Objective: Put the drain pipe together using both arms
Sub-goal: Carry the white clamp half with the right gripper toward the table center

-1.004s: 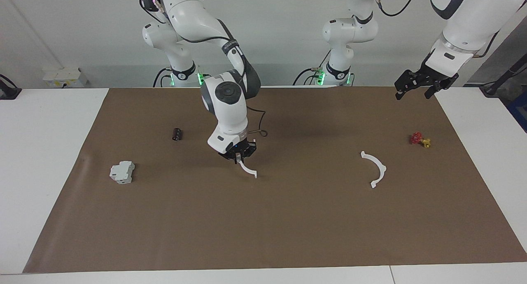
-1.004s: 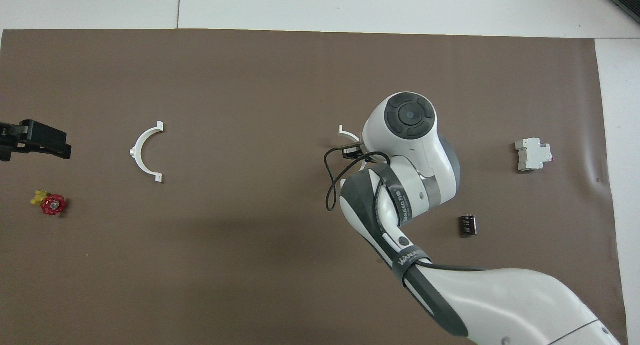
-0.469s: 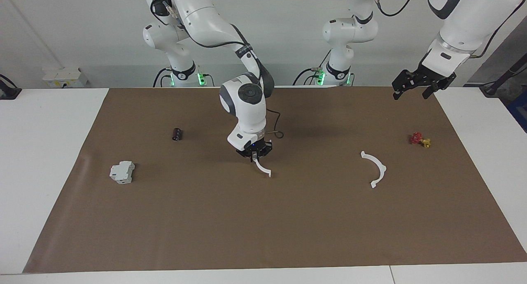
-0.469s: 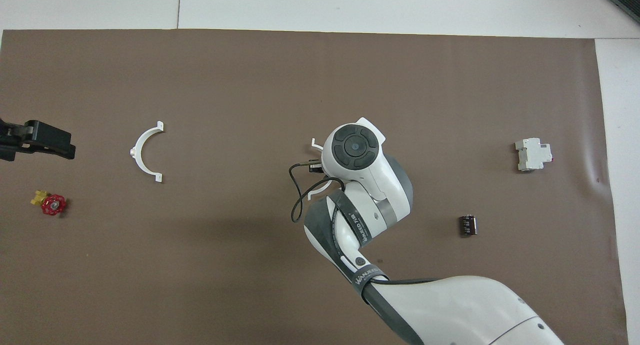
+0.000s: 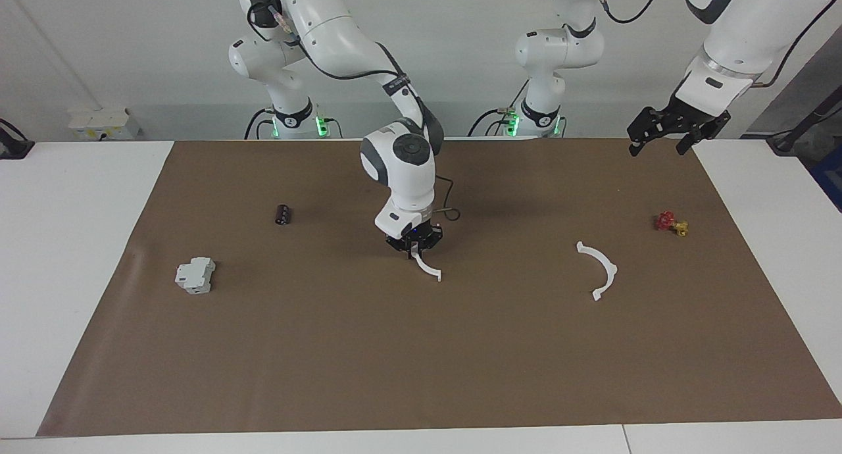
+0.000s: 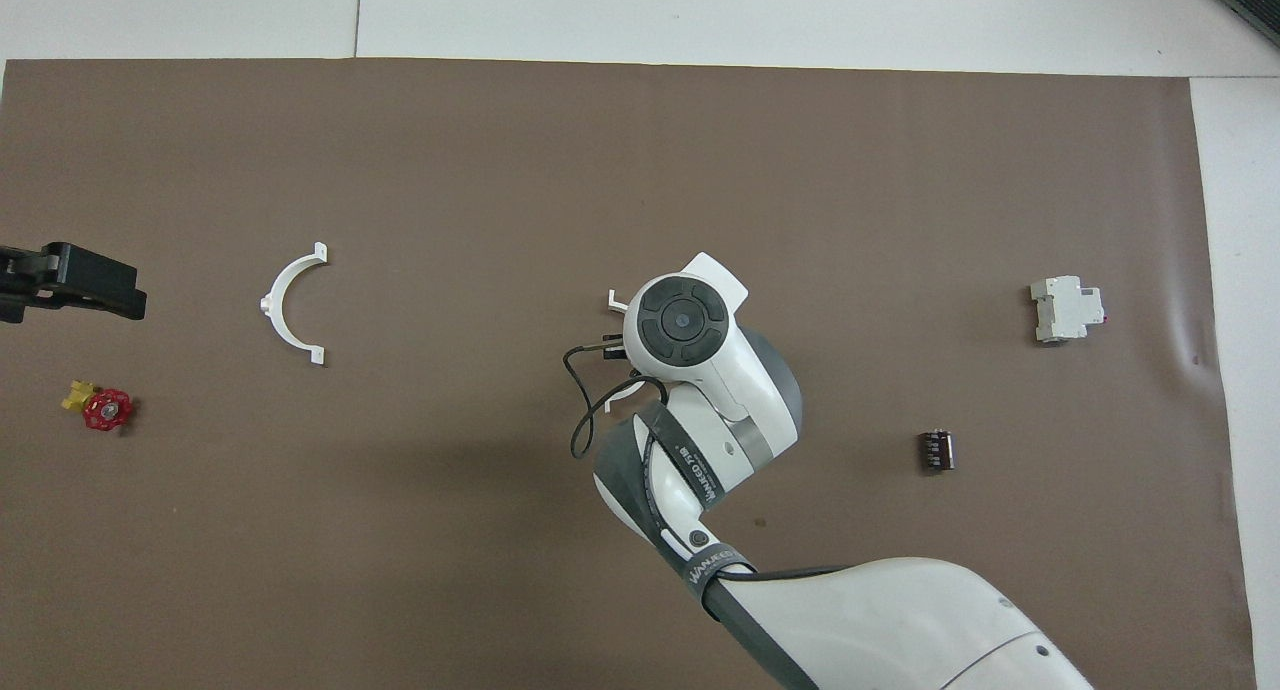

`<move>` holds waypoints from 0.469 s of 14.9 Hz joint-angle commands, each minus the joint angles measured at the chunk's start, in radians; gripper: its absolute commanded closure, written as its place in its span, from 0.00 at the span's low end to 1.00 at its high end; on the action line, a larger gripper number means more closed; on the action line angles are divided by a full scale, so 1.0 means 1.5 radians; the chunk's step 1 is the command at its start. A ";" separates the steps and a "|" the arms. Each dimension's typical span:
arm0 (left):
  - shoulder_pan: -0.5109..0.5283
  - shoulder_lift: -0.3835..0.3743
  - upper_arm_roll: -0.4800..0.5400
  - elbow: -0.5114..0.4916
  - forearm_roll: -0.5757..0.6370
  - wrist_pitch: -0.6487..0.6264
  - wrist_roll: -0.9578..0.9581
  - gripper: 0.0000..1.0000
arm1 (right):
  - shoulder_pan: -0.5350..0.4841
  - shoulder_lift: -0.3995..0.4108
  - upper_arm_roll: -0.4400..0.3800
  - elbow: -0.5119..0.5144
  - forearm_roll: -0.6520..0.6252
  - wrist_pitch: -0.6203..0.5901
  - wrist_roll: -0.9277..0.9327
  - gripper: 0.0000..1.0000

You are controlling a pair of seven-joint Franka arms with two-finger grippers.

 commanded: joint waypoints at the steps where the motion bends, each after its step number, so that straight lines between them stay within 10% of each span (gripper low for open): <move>1: -0.005 -0.015 0.003 -0.015 0.000 0.002 -0.006 0.00 | 0.000 0.001 -0.001 -0.016 -0.018 0.033 0.017 0.97; 2: -0.005 -0.015 0.003 -0.015 0.000 0.004 -0.004 0.00 | 0.000 -0.001 -0.001 -0.026 -0.018 0.042 0.019 0.27; 3: -0.004 -0.015 0.003 -0.015 0.000 0.003 -0.003 0.00 | 0.001 -0.001 -0.001 -0.028 -0.018 0.045 0.019 0.00; 7: -0.004 -0.015 0.005 -0.020 0.000 0.013 -0.009 0.00 | -0.003 -0.040 -0.002 -0.012 -0.018 0.003 0.013 0.00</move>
